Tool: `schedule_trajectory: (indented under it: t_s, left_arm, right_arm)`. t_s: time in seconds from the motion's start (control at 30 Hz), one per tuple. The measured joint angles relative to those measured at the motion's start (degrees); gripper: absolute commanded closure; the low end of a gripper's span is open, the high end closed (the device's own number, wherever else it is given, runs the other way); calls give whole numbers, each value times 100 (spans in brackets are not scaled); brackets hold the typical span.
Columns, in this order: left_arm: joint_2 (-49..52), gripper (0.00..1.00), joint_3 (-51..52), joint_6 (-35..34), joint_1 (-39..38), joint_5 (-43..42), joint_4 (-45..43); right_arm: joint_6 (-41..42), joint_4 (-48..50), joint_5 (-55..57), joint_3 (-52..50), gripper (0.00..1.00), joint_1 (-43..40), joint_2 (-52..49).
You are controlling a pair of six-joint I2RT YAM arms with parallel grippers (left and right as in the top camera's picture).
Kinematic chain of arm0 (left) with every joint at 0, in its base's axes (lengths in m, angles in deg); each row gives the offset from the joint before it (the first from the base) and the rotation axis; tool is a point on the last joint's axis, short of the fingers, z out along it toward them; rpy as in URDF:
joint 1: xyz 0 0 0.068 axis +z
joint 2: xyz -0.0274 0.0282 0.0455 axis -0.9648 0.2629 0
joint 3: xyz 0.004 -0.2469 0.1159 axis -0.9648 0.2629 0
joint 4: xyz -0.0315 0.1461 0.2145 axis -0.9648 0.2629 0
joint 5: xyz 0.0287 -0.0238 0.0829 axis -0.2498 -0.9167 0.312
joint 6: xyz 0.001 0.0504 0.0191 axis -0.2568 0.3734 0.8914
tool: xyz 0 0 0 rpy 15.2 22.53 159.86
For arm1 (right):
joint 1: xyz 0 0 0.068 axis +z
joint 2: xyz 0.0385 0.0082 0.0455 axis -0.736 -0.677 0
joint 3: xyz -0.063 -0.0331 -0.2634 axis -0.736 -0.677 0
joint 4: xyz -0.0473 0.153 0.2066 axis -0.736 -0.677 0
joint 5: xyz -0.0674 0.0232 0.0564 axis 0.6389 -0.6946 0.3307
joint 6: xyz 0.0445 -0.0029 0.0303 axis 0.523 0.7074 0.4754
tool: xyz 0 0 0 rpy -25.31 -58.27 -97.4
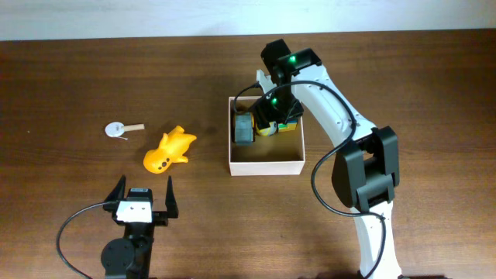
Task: Pack container
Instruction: 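Carry the yellow ball into the box and release it, then raise the right gripper away from the box to the right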
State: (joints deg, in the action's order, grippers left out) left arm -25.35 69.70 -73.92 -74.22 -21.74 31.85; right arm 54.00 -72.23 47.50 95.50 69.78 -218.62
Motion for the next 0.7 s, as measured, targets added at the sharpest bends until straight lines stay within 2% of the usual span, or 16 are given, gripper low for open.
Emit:
schedule_trajectory:
  t_s: [0.23,0.4,0.57,0.7]
  left_arm:
    - [-2,1,0,0,0,0,0]
    - [0,1,0,0,0,0,0]
    - [-2,1,0,0,0,0,0]
    - [0,1,0,0,0,2,0]
  right_arm:
    - [-48,-1292,-149,1572,25,0,50]
    - [-61,-1849,332,2649,21,-68,310]
    - [76,-2127,802,3027,12,-511,535]
    - [393,-2282,1047,3010,1,-1287,535]
